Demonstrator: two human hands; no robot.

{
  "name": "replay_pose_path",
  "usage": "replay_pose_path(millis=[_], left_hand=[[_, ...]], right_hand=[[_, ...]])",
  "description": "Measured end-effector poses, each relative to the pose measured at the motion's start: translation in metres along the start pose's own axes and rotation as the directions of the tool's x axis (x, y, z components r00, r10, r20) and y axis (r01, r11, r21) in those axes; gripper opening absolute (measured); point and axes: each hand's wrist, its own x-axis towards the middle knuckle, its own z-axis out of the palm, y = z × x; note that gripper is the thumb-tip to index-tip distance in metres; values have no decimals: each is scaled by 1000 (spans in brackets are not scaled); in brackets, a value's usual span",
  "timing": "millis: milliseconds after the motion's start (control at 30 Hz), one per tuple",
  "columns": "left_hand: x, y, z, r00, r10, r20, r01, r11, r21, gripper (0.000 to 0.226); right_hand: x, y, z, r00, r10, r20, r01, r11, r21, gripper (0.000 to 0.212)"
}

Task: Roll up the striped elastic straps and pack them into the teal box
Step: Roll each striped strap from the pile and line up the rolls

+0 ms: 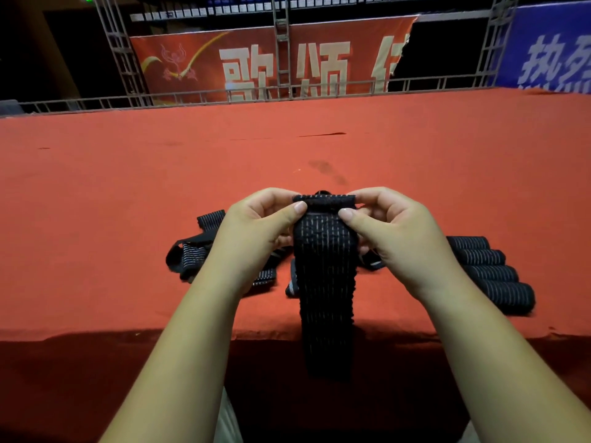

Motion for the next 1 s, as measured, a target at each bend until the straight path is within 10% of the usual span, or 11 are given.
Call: replay_pose_path(millis=[1000], left_hand=[[76, -109, 28, 981, -34, 189, 42, 998, -42, 19]], right_hand=[[70, 117, -18, 999, 41, 7, -40, 999, -30, 14]])
